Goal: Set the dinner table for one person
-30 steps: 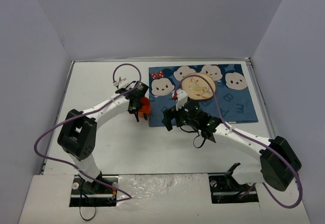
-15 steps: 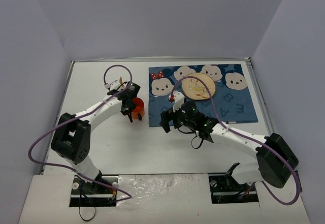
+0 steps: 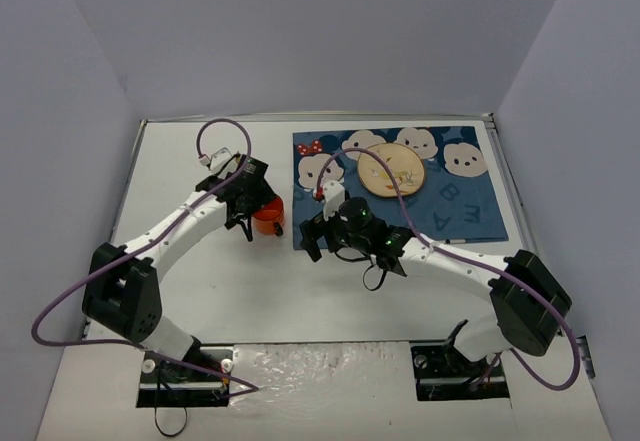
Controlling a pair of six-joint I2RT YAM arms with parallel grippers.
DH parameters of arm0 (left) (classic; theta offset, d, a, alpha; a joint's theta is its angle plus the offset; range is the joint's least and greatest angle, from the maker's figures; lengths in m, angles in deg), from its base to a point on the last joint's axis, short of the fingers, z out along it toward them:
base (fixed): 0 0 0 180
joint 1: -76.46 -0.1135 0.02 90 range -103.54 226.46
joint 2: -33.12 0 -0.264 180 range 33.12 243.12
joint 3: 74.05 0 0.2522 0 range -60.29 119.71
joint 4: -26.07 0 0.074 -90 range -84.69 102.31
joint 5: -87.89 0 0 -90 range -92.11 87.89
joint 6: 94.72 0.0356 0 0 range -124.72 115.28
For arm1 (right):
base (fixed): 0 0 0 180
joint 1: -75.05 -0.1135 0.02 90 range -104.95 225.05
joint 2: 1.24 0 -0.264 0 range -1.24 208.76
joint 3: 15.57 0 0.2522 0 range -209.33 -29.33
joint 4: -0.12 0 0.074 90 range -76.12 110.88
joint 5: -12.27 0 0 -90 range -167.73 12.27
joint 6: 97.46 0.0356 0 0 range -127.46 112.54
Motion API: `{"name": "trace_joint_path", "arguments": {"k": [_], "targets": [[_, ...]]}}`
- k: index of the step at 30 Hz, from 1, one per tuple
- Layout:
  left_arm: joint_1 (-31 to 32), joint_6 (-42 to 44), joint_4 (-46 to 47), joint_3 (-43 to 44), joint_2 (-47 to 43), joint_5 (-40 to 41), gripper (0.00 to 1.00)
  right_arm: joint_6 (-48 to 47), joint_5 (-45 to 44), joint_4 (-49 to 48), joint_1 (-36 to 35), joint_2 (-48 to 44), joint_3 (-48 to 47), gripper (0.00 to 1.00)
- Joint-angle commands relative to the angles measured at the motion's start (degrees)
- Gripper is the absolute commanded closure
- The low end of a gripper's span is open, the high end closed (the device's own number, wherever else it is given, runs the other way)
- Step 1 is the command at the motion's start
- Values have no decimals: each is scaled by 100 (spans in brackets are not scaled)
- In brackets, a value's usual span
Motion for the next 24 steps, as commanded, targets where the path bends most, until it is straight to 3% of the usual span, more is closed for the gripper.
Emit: {"name": "trace_joint_path", "arguments": {"k": [1, 13, 24], "targets": [[-305, 787, -71, 333, -740, 15, 4, -222, -279, -354, -277, 376, -718, 0], [-2633, 3396, -140, -132, -1908, -1478, 3, -70, -1093, -322, -669, 1890, -2092, 9], [-3727, 3794, -50, -535, -2115, -1849, 3, 6, -1568, -271, -785, 2800, -2725, 24]]}}
